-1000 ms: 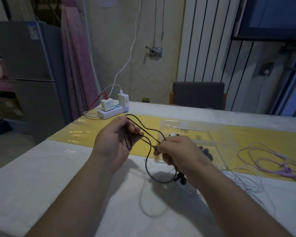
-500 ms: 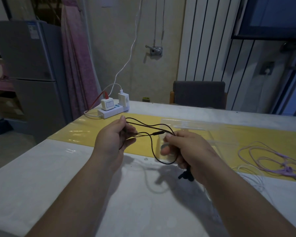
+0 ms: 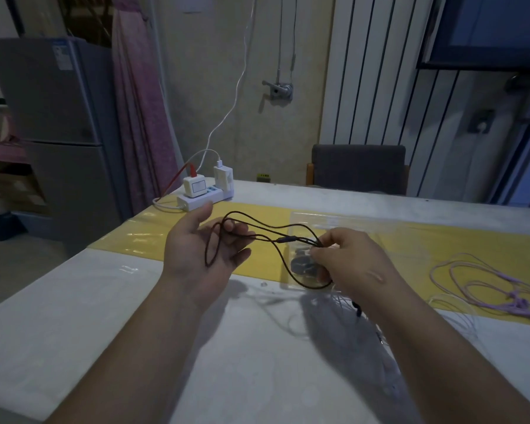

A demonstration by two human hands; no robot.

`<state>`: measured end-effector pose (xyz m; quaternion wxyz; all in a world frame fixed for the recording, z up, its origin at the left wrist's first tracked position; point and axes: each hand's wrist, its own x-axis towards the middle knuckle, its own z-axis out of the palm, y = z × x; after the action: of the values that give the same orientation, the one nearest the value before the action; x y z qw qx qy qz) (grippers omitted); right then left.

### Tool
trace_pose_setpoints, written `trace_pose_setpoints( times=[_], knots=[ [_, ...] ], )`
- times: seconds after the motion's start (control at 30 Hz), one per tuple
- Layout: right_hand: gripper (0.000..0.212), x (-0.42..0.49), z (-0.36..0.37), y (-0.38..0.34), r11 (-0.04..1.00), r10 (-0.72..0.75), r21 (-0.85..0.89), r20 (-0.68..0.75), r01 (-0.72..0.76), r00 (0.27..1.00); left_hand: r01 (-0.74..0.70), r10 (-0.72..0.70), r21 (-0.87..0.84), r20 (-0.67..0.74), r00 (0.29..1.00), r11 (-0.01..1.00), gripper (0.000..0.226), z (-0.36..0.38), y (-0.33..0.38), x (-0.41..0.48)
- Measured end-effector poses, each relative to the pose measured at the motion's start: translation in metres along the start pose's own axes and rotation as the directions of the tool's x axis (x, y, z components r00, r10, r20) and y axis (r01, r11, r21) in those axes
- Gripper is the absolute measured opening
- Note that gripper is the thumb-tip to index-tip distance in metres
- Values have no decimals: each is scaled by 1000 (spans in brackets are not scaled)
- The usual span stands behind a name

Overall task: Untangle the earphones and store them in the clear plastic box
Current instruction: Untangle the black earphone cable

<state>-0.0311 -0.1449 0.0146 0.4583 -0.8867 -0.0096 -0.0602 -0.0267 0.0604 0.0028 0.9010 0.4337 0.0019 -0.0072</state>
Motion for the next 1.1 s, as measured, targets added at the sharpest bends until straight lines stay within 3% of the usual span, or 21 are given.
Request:
trace_pose_setpoints(
  times=[0.1,0.2,0.3,0.43,0.53,0.6,0.7,0.73,0.9,1.1],
  knots=[
    [16,-3,-2,-2,965,-48,-259,-33,38,998,24,-22,-39,41,999,999,47,-1,1,-1],
    [22,-10,-6,-6,858,-89,-513,-79,36,993,41,-34,-89,82,996,995,56,1,2,-3],
    [27,-12,-2,-7,800,-159,-593,-60,93,985,17,-2,-151,98,995,988,72,3,1,-3],
    [21,-9,2,-3,908,-140,-398,11,133,990,14,4,-210,88,996,978,90,4,1,-3],
    [20,-7,4,-3,996,-90,21,69,88,994,32,-12,-234,88,996,972,89,3,2,-2],
    [20,-8,2,-5,970,-10,242,116,-18,993,19,-3,-211,79,997,977,67,3,2,-2],
    [31,-12,-3,-10,849,82,494,227,-187,970,-10,18,-170,45,999,985,12,6,1,-3],
    [36,-11,-4,-11,810,91,547,240,-212,966,-7,9,-169,9,1000,986,9,7,0,-2],
    [23,-9,-6,-11,772,59,610,212,-179,975,21,-37,-129,-118,992,991,28,4,-1,1],
    [17,-10,-3,-10,750,17,640,235,-168,972,-125,141,105,-171,975,987,29,6,-4,2]
  ],
)
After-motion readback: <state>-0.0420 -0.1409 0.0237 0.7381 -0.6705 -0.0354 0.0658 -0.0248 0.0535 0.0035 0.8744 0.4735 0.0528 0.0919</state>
